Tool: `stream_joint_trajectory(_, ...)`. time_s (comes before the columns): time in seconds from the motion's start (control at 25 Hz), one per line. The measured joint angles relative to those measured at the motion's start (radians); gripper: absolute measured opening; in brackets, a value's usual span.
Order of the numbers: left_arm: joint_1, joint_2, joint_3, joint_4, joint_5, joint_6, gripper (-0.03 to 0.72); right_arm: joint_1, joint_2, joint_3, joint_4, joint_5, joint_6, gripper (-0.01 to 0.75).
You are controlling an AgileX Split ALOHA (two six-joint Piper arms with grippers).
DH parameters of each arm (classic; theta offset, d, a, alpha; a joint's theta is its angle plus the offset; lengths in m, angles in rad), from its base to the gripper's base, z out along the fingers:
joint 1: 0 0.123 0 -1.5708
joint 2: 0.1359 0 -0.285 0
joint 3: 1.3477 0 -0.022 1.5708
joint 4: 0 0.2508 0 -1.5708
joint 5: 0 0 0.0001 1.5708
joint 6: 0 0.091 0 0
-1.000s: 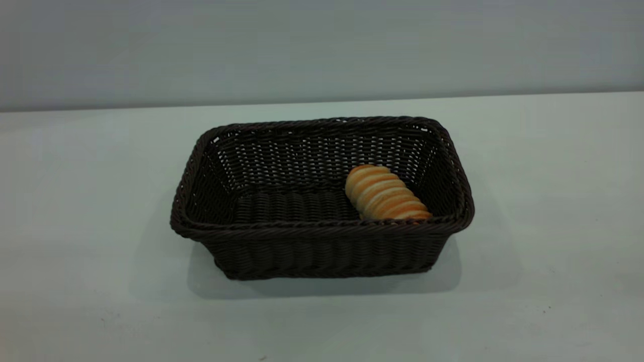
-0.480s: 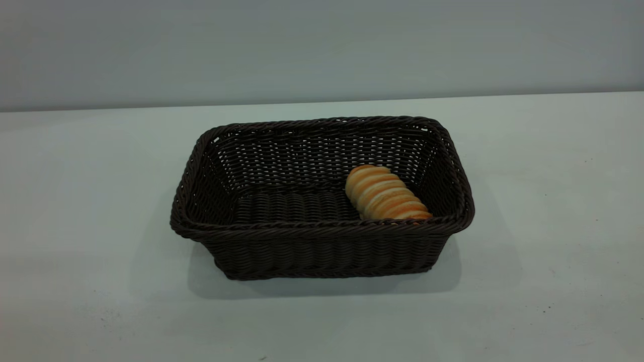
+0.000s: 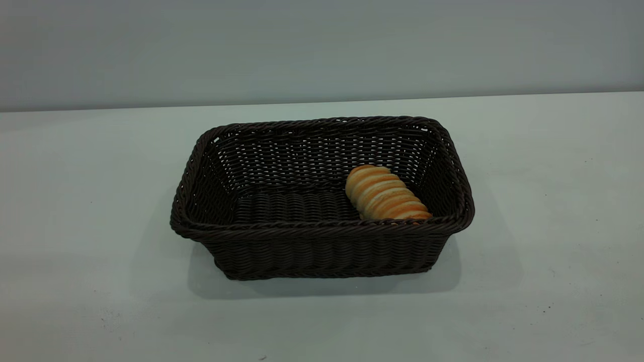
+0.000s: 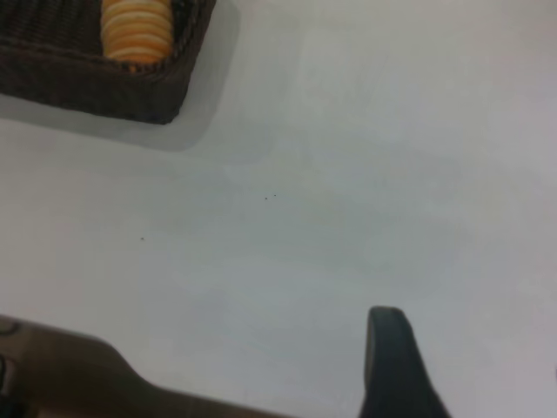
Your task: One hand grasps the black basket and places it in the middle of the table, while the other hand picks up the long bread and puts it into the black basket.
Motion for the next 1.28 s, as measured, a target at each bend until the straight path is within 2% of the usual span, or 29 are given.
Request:
stream_joint_trajectory(0.32,0.002,-0.015,0.000,0.000,0.000,0.000,0.449,0.000,0.000,0.000,0.000,0.000,0.000,0.421)
stream_joint_trajectory(0.56,0.140,-0.111,0.000,-0.002,0.001,0.000,0.449,-0.060,0.000,0.000,0.000,0.000,0.000,0.421)
stream_joint_trajectory(0.68,0.180,-0.174,0.000,-0.001,0.009,0.002,0.449,-0.078,0.000,0.000,0.001,0.000,0.000,0.421)
stream_joint_trajectory(1.28,0.186,-0.183,0.000,-0.001,0.013,0.002,0.449,-0.080,0.000,0.000,0.001,0.000,0.000,0.421)
